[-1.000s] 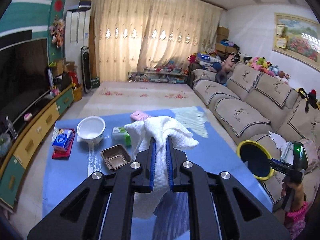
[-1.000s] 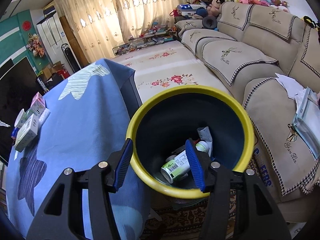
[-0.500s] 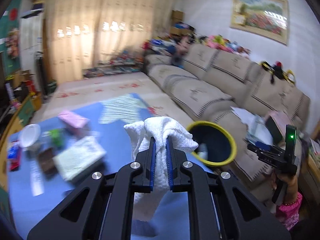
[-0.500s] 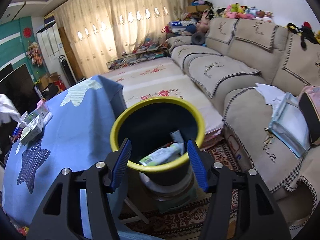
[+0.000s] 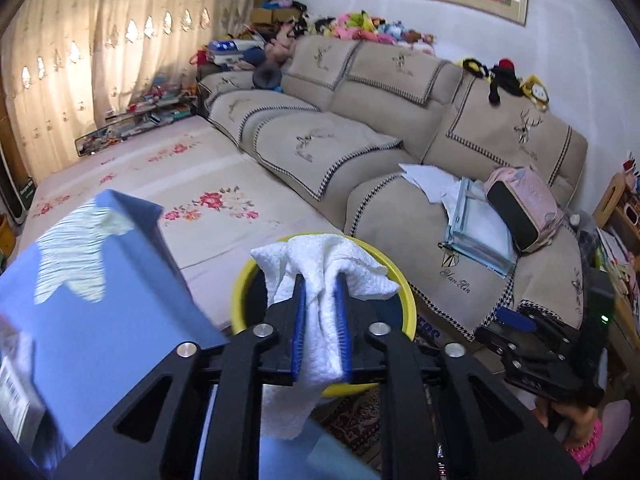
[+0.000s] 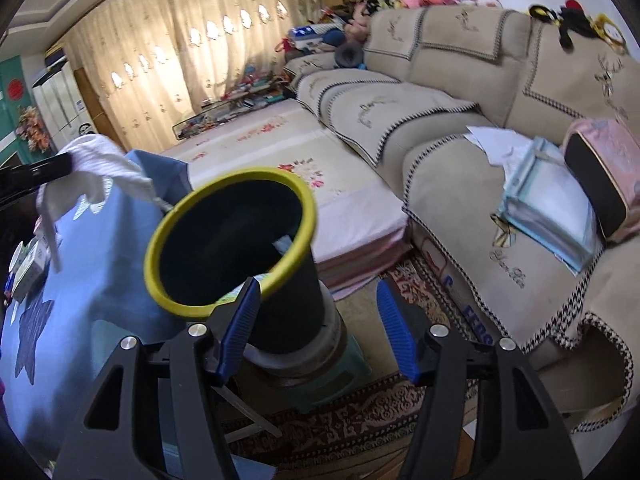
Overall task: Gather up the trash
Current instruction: 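Carry the tissue into the bin and open the left tool, then reach the right tool toward the white barcoded box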
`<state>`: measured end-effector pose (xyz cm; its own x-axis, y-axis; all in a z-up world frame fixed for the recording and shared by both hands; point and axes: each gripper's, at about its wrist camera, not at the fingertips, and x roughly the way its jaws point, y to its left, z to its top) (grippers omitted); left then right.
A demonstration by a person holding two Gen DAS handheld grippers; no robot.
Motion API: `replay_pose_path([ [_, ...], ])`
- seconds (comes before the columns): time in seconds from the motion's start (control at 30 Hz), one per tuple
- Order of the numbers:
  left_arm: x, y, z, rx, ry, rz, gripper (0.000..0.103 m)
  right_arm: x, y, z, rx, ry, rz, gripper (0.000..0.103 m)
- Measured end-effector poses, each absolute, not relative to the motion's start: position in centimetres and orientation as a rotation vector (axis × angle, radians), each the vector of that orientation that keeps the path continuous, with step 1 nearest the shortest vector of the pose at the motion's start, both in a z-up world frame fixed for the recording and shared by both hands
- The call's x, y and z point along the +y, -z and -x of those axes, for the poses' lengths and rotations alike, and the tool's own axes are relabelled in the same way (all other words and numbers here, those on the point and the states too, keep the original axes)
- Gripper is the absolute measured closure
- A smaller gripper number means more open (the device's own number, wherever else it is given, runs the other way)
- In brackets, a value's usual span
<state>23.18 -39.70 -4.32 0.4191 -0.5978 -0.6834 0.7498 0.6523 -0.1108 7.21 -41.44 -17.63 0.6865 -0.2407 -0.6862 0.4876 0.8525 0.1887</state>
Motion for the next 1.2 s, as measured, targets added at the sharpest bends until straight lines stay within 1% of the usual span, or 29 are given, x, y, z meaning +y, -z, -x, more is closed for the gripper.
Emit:
replay_pose_path([
  [0.03,-40.8,4.7,-23.6,0.763,0.854,-0.234,0.076,-41.8,17.7,-7.1,0.706,0.423,-0.381,0.045],
  [0.07,-42.1,5.2,-24.0,0.768,0.854,-0.247,0.067,-42.2,17.9,-7.0,0.707,0.429,-0.388,0.045],
  [0.1,-43.0,5.6,-24.3,0.771,0.851,-0.259,0.054,-42.5,18.0,-7.0,0.707,0.434,-0.394,0.045],
  [0.17,-44.8,6.3,-25.0,0.777,0.845,-0.275,0.041,-42.9,18.1,-6.9,0.706,0.437,-0.404,0.045],
  [0.23,-46.0,6.8,-25.7,0.785,0.84,-0.283,0.04,-43.1,18.3,-6.8,0.706,0.437,-0.412,0.044],
  [0.3,-46.2,7.0,-26.2,0.795,0.834,-0.269,0.034,-43.1,18.6,-6.9,0.71,0.43,-0.419,0.044],
  [0.37,-45.8,6.6,-26.5,0.789,0.831,-0.243,0.033,-43.0,18.7,-7.1,0.716,0.424,-0.421,0.044],
  [0.43,-44.2,5.7,-26.0,0.768,0.826,-0.228,0.032,-42.7,18.9,-7.3,0.72,0.412,-0.422,0.044],
  [0.5,-42.6,4.8,-25.5,0.745,0.816,-0.214,0.027,-42.1,18.7,-7.7,0.723,0.404,-0.416,0.044],
  [0.57,-40.5,3.7,-24.8,0.713,0.801,-0.192,0.025,-41.5,18.4,-8.0,0.72,0.391,-0.409,0.044],
  [0.73,-33.9,1.2,-22.3,0.645,0.756,-0.143,0.024,-39.4,17.3,-9.0,0.71,0.352,-0.37,0.043],
  [0.87,-27.4,0.5,-20.3,0.62,0.7,-0.078,0.018,-36.9,16.5,-10.2,0.712,0.305,-0.327,0.043],
  [0.97,-22.0,0.7,-19.1,0.616,0.634,-0.033,0.011,-34.7,15.8,-11.4,0.717,0.258,-0.294,0.042],
  [1.2,-8.6,2.5,-16.0,0.592,0.376,0.056,0.01,-26.3,13.6,-16.4,0.721,0.089,-0.2,0.041],
])
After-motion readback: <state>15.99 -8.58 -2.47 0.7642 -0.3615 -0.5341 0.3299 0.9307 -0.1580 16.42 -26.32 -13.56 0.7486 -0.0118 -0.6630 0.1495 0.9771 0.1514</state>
